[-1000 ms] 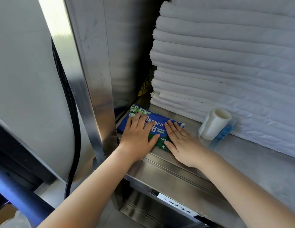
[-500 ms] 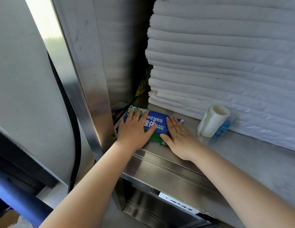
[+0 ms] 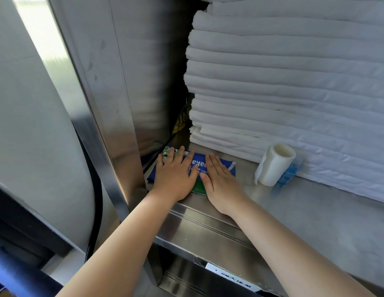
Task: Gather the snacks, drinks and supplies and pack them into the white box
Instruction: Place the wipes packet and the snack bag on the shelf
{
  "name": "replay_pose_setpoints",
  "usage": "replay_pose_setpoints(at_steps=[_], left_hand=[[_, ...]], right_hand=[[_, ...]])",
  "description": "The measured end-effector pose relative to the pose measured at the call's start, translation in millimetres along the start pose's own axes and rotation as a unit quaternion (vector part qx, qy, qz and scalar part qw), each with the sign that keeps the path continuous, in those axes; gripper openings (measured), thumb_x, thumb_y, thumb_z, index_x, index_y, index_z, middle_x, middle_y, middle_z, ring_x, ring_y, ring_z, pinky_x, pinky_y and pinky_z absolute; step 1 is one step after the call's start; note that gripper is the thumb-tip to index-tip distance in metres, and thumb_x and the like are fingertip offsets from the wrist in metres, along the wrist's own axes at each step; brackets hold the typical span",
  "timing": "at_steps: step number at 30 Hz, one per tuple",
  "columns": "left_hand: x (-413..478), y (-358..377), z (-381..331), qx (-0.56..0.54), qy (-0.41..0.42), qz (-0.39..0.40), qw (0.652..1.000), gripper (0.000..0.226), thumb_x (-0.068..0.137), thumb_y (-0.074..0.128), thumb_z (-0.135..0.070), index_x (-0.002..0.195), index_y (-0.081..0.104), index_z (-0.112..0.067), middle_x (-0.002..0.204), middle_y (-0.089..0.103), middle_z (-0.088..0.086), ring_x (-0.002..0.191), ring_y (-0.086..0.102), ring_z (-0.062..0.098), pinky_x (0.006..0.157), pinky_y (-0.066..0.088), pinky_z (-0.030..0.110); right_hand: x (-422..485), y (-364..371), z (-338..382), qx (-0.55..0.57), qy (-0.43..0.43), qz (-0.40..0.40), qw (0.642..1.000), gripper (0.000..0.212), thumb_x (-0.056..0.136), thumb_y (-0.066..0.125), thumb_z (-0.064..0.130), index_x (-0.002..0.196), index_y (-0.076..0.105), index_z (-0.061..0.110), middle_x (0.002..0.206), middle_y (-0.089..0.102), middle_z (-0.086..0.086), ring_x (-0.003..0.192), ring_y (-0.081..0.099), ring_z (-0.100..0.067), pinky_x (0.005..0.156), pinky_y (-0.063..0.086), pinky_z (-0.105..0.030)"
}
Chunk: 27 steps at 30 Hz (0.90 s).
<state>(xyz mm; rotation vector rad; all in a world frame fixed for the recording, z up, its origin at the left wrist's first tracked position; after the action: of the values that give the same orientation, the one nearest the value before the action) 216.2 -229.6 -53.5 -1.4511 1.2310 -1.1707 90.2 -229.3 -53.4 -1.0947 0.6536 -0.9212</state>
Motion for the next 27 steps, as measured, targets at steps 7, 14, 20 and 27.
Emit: replay_pose_setpoints(at_steps=[7,14,20,27], left_hand=[[4,1,4,-0.016,-0.024,-0.011,1.000,0.057,0.094,0.018,-0.053,0.148,0.016,-0.032,0.157,0.014,-0.002,0.143,0.008,0.020,0.113,0.005,0.046],[2,5,3,0.010,-0.030,0.001,1.000,0.062,0.093,0.014,-0.056,0.149,0.005,-0.028,0.158,0.006,0.003,0.144,0.001,0.026,0.112,0.001,0.051],[-1,3,-1,0.020,-0.030,0.000,0.999,0.061,0.095,0.015,-0.054,0.149,0.010,-0.025,0.157,0.013,0.005,0.143,0.005,0.026,0.114,0.000,0.046],[-14,-2,2,-0.014,-0.028,0.006,0.999,0.059,0.098,0.012,-0.049,0.149,-0.004,-0.025,0.158,0.001,0.004,0.144,-0.001,0.023,0.116,0.000,0.039]], right_hand=[[0,1,-14,-0.020,0.032,0.006,0.999,0.060,0.101,0.014,0.044,0.151,-0.003,0.016,0.159,-0.005,0.000,0.145,-0.005,-0.010,0.113,-0.006,-0.023],[-5,-4,-26,-0.097,0.062,0.038,0.993,0.058,0.102,0.009,0.039,0.149,-0.007,0.010,0.159,-0.008,-0.006,0.145,-0.008,-0.016,0.115,-0.008,-0.027],[-2,-6,-5,-0.057,0.016,-0.029,0.998,0.061,0.101,0.013,0.044,0.150,-0.007,0.014,0.158,-0.011,-0.003,0.145,-0.010,-0.013,0.113,-0.008,-0.026],[4,-2,-18,-0.043,0.001,0.039,0.998,0.057,0.102,0.012,0.040,0.150,-0.008,0.016,0.159,-0.009,0.000,0.145,-0.008,-0.010,0.113,-0.006,-0.023]])
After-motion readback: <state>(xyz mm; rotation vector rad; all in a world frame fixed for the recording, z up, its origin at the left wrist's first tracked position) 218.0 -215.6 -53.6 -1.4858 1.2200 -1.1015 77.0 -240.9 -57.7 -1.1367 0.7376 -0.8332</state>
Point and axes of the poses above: each hand's wrist, its own x-axis towards the middle knuckle, its own y-axis out of the palm, z = x × y, the point moved 6 cm from there along x, towards the middle knuckle
